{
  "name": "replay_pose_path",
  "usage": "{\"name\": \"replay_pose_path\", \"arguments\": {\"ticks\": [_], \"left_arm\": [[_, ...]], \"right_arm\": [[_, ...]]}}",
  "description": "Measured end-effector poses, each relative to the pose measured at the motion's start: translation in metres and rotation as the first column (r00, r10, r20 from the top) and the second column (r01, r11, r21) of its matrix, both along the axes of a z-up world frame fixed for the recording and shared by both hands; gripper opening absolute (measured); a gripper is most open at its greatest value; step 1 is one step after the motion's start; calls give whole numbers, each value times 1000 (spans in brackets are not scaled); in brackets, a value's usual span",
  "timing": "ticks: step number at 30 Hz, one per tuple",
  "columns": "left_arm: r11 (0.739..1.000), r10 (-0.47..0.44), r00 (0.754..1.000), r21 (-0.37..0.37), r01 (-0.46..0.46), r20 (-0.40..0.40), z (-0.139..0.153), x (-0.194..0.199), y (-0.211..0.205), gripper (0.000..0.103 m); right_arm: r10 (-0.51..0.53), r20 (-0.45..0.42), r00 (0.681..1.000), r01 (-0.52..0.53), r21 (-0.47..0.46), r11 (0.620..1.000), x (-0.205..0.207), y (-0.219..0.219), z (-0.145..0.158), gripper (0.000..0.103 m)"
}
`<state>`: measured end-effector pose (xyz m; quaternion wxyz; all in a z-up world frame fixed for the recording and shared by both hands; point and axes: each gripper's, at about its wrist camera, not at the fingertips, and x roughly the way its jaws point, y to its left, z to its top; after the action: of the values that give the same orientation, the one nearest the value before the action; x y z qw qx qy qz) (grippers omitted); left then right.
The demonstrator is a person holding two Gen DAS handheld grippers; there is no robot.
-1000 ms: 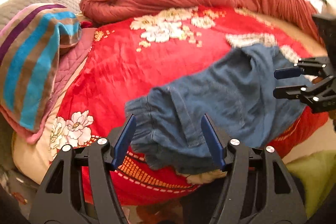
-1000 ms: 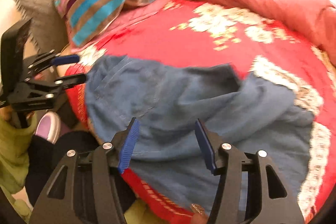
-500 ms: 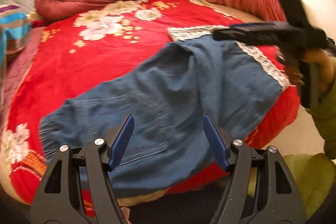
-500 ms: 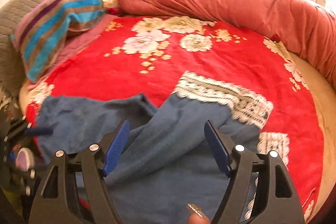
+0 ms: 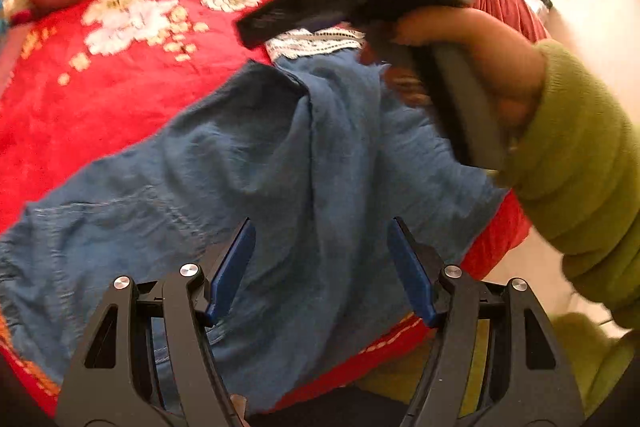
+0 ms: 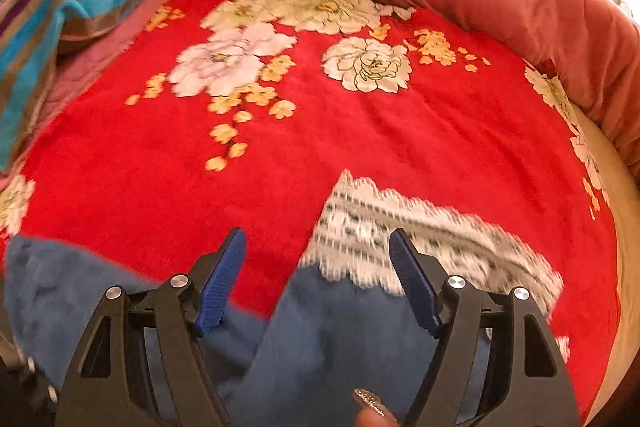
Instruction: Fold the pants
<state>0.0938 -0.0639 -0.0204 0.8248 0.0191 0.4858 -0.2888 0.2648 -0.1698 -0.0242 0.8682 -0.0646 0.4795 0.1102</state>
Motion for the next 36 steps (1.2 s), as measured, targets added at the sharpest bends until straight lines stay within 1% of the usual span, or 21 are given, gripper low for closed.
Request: {"name": "replay_pose_path", "arguments": {"ticks": [2,5,7,8,9,10,11,12,13,17,21,27,30,33,34,35,36], "left_arm": [[1000,4,1000,-25,-5,-31,-4,7,-2,60],[999,18,998,-36,-20,-59,-11,15,-5,60],[999,26,997,-38,-29,-75,-15,19,-8,60],[999,28,996,-39,-31,-80,-16,19,-8,61],[999,29,996,-41,-33,-84,-17,21,-8,61],[999,30,996,-42,-34,-87,-18,21,-9,61],[998,30,996,-43,-34,-88,-18,23,-10,62],[998,29,996,-44,-33,-88,-18,23,-11,63],[998,28,996,-45,-32,-88,-19,24,-11,64],[999,27,996,-41,-30,-89,-21,28,-13,65],[999,32,996,-37,-35,-82,-21,28,-12,65],[999,46,997,-18,-47,-55,-19,24,-13,65],[997,69,997,-16,-70,-45,-18,23,-11,64],[997,78,996,-4,-78,-31,-17,21,-11,56],[997,75,997,4,-75,-22,-17,20,-11,49],[998,66,998,10,-66,-14,-16,18,-13,43],[998,54,999,17,-54,-5,-15,16,-15,31]], "right_arm": [[-21,-23,1000,21,-22,1000,16,5,-10,72],[-47,-50,998,44,-69,997,34,8,-25,70],[-70,-61,996,65,-81,995,43,4,-34,59],[-73,-58,996,69,-81,994,44,3,-35,48],[-70,-45,996,66,-84,994,44,0,-35,36],[-66,-35,997,63,-87,994,43,-3,-34,31],[-61,-32,998,59,-78,995,43,-6,-33,22],[-54,-32,998,52,-38,998,41,-13,-30,15],[-56,-32,998,56,-12,998,39,-18,-28,12],[-100,7,995,100,63,993,22,-44,-12,11],[-154,0,988,152,161,975,0,-73,1,11],[-232,13,973,223,226,948,-42,-119,24,11],[-288,27,957,273,247,930,-64,-144,37,11],[-329,31,944,310,261,914,-81,-167,47,11],[-343,31,939,323,267,908,-87,-174,50,11],[-356,25,934,335,279,900,-95,-182,53,11],[-363,21,931,342,288,894,-101,-187,55,11]]}}
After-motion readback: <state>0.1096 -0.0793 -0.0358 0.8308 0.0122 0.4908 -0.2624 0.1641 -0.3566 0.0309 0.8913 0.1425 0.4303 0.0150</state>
